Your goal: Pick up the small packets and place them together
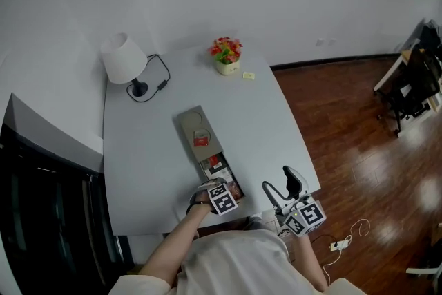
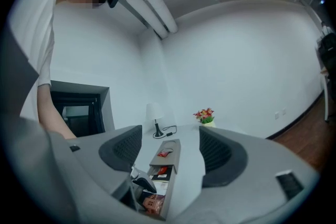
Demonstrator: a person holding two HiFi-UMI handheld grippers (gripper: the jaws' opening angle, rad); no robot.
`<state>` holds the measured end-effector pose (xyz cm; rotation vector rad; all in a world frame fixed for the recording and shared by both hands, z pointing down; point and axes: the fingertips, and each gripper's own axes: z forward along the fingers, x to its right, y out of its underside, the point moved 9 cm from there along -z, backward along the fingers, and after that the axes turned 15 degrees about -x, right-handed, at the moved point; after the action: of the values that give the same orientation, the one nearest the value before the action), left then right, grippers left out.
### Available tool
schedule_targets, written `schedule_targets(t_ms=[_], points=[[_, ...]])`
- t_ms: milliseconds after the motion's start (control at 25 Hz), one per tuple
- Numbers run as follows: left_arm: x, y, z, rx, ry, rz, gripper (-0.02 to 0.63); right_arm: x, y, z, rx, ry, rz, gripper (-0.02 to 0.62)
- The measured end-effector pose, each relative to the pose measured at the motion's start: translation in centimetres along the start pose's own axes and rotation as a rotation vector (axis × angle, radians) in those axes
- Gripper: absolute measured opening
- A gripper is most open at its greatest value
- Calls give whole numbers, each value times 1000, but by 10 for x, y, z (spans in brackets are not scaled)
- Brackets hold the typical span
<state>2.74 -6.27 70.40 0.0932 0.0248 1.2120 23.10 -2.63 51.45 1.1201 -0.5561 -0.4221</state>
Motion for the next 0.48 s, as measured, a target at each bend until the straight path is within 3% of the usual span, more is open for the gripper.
schedule_targets(t_ms=[240, 360, 480], points=[[-4, -3, 6, -37, -5, -19, 265, 3, 0, -5, 8, 18, 5, 336], [-6, -3, -1, -1, -7, -40, 190, 4, 1, -8, 9, 23, 10, 336], [-7, 1, -12, 42, -7, -64, 169, 3, 2, -8, 4, 19, 15, 336]])
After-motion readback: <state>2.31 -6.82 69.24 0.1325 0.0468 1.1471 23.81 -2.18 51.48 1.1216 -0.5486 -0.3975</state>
